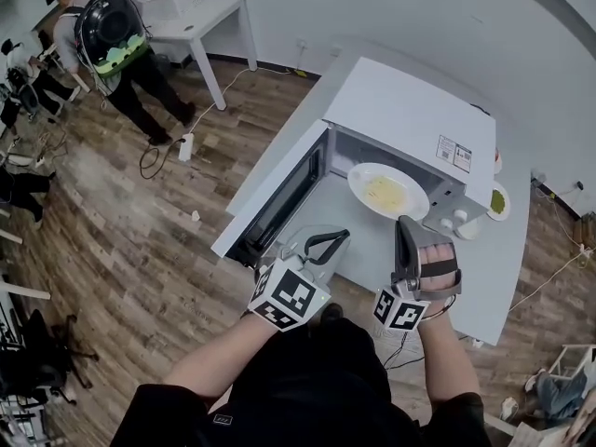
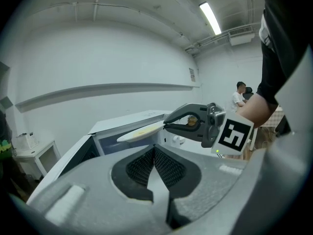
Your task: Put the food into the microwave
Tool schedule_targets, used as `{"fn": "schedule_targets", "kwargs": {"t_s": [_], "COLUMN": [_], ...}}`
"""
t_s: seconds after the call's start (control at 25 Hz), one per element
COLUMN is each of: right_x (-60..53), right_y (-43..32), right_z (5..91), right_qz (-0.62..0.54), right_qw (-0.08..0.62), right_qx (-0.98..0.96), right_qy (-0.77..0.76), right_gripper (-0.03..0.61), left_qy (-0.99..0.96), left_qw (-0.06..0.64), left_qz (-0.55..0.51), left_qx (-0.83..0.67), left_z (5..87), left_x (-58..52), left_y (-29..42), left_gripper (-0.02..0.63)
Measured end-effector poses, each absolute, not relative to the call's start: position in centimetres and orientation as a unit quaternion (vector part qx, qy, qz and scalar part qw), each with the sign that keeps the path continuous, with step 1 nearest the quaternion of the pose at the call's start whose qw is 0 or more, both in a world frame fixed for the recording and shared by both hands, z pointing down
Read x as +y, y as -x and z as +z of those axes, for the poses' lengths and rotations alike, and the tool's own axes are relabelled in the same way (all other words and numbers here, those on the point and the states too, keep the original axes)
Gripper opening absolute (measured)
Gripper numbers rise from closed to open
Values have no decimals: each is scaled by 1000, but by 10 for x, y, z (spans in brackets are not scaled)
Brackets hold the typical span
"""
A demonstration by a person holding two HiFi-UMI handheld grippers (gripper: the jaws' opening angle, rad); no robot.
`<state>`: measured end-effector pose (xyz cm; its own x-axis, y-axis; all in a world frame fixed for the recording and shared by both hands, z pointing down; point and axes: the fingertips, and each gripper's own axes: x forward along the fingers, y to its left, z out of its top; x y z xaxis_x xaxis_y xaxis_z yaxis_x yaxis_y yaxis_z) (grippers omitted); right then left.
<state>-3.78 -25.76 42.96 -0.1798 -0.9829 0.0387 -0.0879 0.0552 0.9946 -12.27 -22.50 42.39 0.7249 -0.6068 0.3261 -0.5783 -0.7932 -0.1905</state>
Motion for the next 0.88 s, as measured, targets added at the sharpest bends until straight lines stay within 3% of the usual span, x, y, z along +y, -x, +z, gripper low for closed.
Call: {"fn": "schedule_targets", "kwargs": {"t_s": [0.4, 0.6, 0.88], "right_x": [-297, -330, -367], "right_y": [31, 20, 17], "right_z": [495, 519, 552], "right_qz": [-505, -489, -458], "right_qw": [456, 466, 486], "right_qx": [-573, -569, -580], "right_qy": [-457, -469, -466], "right_gripper": [31, 31, 31], "left_qy": [924, 934, 924], "left_qw": [47, -11, -33], "left_qz": [-200, -182, -215], "left_qx": [323, 308, 316], "left_z": [462, 477, 494], "left_x": [-253, -271, -291], "left_y": [119, 105, 104], "left_gripper": [8, 9, 8]}}
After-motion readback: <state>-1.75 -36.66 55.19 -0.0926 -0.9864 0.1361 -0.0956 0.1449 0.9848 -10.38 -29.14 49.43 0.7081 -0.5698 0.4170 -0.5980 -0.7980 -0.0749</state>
